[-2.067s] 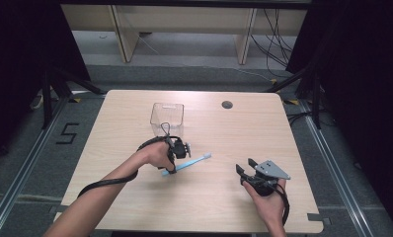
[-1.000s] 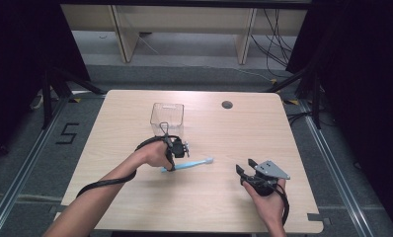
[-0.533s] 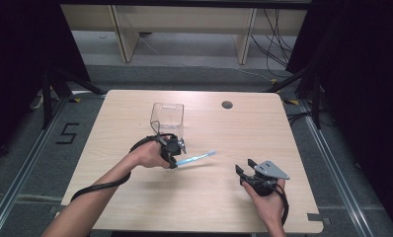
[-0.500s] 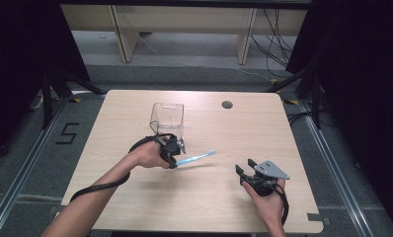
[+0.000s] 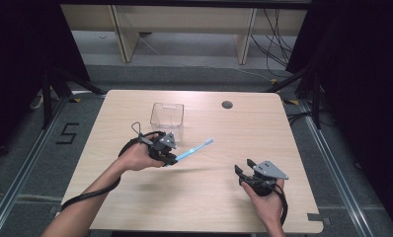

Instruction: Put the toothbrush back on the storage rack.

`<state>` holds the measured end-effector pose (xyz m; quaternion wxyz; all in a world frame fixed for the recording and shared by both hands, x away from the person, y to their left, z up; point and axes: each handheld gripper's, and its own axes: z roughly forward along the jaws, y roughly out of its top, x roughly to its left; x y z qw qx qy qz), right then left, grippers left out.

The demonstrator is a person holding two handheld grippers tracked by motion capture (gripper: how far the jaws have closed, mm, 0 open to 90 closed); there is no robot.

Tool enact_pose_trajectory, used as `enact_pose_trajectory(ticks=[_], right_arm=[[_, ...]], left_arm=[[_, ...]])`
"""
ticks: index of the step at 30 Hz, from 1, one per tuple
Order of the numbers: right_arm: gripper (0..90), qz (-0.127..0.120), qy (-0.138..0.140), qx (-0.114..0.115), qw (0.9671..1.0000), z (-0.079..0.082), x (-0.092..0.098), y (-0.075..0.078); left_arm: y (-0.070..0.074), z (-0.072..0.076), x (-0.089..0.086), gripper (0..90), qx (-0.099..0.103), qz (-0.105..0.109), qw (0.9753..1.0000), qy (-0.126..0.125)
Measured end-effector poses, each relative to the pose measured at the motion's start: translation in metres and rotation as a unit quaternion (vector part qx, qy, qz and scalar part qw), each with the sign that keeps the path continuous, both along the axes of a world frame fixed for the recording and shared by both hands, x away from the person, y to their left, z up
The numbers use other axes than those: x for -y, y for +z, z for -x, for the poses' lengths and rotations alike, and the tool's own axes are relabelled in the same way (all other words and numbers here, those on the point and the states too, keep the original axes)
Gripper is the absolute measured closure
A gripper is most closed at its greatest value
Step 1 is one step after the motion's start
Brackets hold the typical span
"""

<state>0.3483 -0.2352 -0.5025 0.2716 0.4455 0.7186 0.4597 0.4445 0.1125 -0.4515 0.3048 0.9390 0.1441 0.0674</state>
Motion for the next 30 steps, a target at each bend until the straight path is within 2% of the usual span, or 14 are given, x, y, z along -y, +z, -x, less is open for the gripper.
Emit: enact_pose_trajectory(ticks=[5, 7, 8, 9, 12, 14, 15, 19, 21, 22, 25, 26, 28, 30], right_arm=[[45.9, 0.003, -0.003, 0.004, 1.0000, 0.000, 0.000, 0.000], [45.9, -0.001, 0.000, 0.006, 1.0000, 0.000, -0.001, 0.000], [45.9, -0.003, 0.002, 0.004, 1.0000, 0.001, -0.002, 0.001], [45.9, -0.014, 0.002, 0.000, 0.9999, 0.001, -0.004, 0.001], [46.0, -0.008, 0.004, 0.009, 0.9999, 0.001, -0.005, 0.002], [46.0, -0.007, 0.012, 0.016, 0.9998, 0.000, -0.008, 0.003], [46.0, -0.024, 0.016, 0.002, 0.9996, 0.000, -0.012, 0.004], [46.2, -0.020, 0.021, 0.003, 0.9996, 0.001, -0.018, 0.007], [46.3, -0.036, 0.024, 0.008, 0.9990, 0.001, -0.023, 0.008], [46.3, -0.026, 0.029, 0.020, 0.9990, -0.001, -0.022, 0.009], [46.5, -0.026, 0.037, 0.023, 0.9987, -0.002, -0.026, 0.013], [46.6, -0.033, 0.040, 0.016, 0.9985, -0.002, -0.028, 0.013], [47.1, -0.040, 0.038, 0.012, 0.9984, -0.001, -0.032, 0.016], [47.7, -0.038, 0.048, 0.031, 0.9976, -0.003, -0.035, 0.018]], left_arm=[[-0.001, 0.004, -0.009, 78.5, 0.018, 0.029, 0.9994, 0.009], [-0.002, 0.008, -0.013, 78.5, 0.030, 0.062, 0.9973, 0.024], [-0.002, 0.008, -0.013, 78.5, 0.030, 0.062, 0.9973, 0.024], [-0.003, 0.010, -0.016, 78.6, 0.038, 0.085, 0.9951, 0.033], [-0.003, 0.012, -0.020, 78.6, 0.050, 0.091, 0.9940, 0.035], [-0.006, 0.016, -0.022, 78.6, 0.053, 0.127, 0.9888, 0.058], [-0.007, 0.017, -0.024, 78.5, 0.055, 0.136, 0.9869, 0.066], [-0.010, 0.020, -0.030, 78.6, 0.059, 0.158, 0.9822, 0.082], [-0.011, 0.022, -0.033, 78.6, 0.064, 0.168, 0.9795, 0.091], [-0.013, 0.024, -0.035, 78.6, 0.063, 0.175, 0.9778, 0.096], [-0.015, 0.026, -0.039, 78.6, 0.069, 0.192, 0.9728, 0.110], [-0.016, 0.028, -0.041, 78.6, 0.075, 0.199, 0.9701, 0.117], [-0.017, 0.030, -0.043, 78.6, 0.074, 0.206, 0.9678, 0.124], [-0.019, 0.033, -0.043, 78.6, 0.081, 0.212, 0.9646, 0.135]])
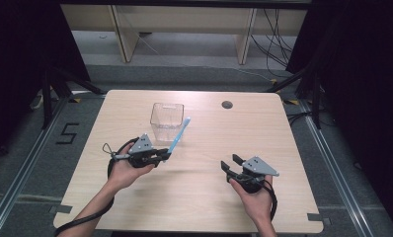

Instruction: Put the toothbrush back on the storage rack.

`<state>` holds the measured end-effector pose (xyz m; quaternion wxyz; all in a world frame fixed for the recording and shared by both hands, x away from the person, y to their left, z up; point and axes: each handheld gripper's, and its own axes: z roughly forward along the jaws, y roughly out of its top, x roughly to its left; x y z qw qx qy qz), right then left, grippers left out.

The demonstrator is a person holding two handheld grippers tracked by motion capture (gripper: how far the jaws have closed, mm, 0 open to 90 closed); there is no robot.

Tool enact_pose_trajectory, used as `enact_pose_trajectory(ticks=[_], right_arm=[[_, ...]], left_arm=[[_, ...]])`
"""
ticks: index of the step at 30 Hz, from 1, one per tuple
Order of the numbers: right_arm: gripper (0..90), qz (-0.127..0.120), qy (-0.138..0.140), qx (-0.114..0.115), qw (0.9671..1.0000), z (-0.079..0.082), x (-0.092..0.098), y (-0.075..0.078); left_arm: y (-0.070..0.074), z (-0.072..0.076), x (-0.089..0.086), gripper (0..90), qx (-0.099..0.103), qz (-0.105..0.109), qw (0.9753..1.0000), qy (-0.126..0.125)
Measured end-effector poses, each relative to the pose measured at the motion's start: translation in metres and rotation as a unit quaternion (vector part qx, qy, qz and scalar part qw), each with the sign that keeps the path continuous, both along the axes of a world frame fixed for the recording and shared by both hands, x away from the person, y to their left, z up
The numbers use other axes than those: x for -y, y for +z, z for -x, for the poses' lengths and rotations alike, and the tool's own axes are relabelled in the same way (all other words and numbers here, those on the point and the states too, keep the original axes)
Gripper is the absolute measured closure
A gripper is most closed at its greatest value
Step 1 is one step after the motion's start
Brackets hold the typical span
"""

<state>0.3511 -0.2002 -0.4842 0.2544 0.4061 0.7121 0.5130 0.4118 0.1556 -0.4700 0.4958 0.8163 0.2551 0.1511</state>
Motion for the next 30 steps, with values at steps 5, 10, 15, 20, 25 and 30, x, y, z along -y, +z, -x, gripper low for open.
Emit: enact_pose_trajectory(ticks=[5, 10, 15, 20, 25, 30], right_arm=[[51.3, -0.032, 0.019, 0.015, 0.9992, -0.002, -0.015, 0.017], [55.2, -0.079, 0.050, 0.024, 0.9953, -0.008, -0.038, 0.037], [59.1, -0.101, 0.075, 0.026, 0.9918, -0.018, -0.060, 0.051], [61.0, -0.122, 0.083, 0.017, 0.9888, -0.026, -0.072, 0.055], [62.8, -0.132, 0.085, 0.011, 0.9875, -0.033, -0.078, 0.056], [77.0, -0.144, 0.096, 0.002, 0.9850, -0.035, -0.079, 0.059]], left_arm=[[-0.004, 0.007, 0.005, 78.6, 0.007, 0.022, 0.9996, 0.014], [-0.006, 0.015, 0.015, 78.5, 0.015, 0.029, 0.9992, 0.022], [-0.006, 0.021, 0.026, 78.6, 0.019, 0.036, 0.9990, 0.020], [-0.006, 0.026, 0.033, 78.5, 0.025, 0.038, 0.9989, 0.014], [-0.007, 0.030, 0.039, 78.5, 0.029, 0.033, 0.9990, 0.009], [-0.008, 0.031, 0.044, 78.5, 0.030, 0.028, 0.9991, 0.002]])
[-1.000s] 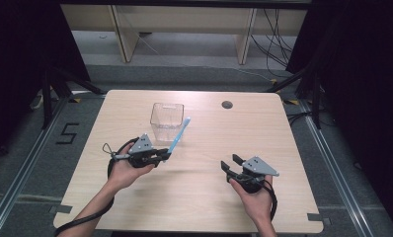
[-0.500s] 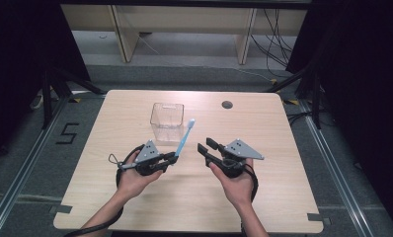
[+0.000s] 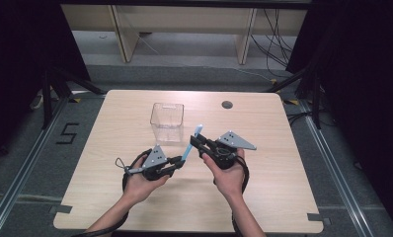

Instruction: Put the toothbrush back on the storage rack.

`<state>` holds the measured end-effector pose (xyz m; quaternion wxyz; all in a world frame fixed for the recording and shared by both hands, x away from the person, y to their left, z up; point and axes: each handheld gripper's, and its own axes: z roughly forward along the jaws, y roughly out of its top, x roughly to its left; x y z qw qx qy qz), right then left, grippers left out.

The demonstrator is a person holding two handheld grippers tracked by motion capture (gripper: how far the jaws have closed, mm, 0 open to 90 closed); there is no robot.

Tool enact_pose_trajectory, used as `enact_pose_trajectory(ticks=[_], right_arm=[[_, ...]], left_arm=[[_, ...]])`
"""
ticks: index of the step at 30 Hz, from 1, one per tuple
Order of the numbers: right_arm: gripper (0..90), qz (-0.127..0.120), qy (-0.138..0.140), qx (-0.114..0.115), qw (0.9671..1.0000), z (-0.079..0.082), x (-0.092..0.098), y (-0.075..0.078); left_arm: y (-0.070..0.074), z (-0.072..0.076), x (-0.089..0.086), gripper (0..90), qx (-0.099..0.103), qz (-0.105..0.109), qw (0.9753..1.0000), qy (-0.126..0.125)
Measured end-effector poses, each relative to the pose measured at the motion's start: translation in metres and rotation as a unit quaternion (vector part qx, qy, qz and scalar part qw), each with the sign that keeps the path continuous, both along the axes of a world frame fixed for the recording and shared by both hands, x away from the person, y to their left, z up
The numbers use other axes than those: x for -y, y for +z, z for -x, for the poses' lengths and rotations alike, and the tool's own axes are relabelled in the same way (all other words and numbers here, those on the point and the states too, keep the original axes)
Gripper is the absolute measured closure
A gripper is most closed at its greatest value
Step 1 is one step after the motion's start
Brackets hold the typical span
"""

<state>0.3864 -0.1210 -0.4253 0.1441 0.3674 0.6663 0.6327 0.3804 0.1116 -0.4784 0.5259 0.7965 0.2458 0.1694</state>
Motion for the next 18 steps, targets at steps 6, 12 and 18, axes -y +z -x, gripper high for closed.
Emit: enact_pose_trajectory(ticks=[6, 12, 18], right_arm=[[86.4, 0.004, 0.008, 0.007, 0.9999, 0.001, 0.000, 0.004], [86.6, 0.046, 0.011, 0.037, 0.9982, 0.003, -0.004, 0.010], [86.6, 0.056, 0.025, 0.036, 0.9975, 0.008, -0.012, 0.012]], left_arm=[[0.003, -0.001, 0.006, 77.5, 0.009, -0.010, 0.9999, -0.002], [0.015, -0.003, 0.011, 58.1, 0.030, 0.006, 0.9995, 0.002], [0.029, -0.006, 0.019, 54.5, 0.039, 0.026, 0.9989, -0.001]])
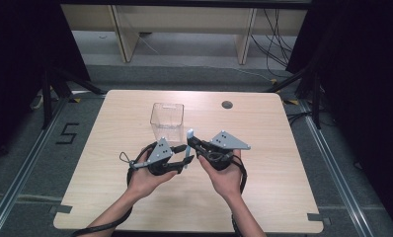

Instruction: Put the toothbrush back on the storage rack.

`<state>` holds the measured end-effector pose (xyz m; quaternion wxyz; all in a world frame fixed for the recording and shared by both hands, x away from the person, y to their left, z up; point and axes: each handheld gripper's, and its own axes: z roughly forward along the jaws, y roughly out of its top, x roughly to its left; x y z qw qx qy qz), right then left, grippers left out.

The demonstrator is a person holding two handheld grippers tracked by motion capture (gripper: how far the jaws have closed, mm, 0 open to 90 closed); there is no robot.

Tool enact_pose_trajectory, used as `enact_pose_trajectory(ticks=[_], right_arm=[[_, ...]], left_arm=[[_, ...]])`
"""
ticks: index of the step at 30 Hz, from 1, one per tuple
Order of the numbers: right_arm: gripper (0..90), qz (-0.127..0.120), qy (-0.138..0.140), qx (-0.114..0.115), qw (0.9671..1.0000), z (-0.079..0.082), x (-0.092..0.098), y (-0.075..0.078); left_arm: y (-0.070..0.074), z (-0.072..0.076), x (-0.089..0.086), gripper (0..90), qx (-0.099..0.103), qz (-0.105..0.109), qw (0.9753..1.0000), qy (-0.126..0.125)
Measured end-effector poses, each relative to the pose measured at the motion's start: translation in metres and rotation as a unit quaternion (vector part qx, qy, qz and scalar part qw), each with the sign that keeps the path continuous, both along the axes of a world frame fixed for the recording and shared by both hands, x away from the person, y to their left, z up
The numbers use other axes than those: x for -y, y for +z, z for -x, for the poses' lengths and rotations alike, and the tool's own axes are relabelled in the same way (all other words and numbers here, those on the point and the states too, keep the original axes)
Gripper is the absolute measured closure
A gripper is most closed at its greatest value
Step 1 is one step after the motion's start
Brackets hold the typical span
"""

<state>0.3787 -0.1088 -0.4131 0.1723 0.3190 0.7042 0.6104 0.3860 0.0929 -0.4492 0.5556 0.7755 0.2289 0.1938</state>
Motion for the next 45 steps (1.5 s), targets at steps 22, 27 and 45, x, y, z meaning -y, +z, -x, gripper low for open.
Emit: enact_pose_trajectory(ticks=[22, 27, 45], right_arm=[[61.4, 0.014, -0.012, 0.025, 0.9995, 0.003, -0.003, 0.004], [51.4, 0.010, -0.022, 0.031, 0.9992, 0.010, 0.014, 0.004], [51.5, 0.020, -0.123, -0.014, 0.9921, 0.032, 0.096, -0.050]], left_arm=[[0.011, -0.006, -0.006, 78.2, -0.009, 0.016, 0.9995, 0.028], [0.013, -0.012, -0.021, 78.2, -0.008, 0.030, 0.9984, 0.048], [0.055, -0.037, -0.049, 78.2, 0.040, 0.067, 0.9924, 0.096]])
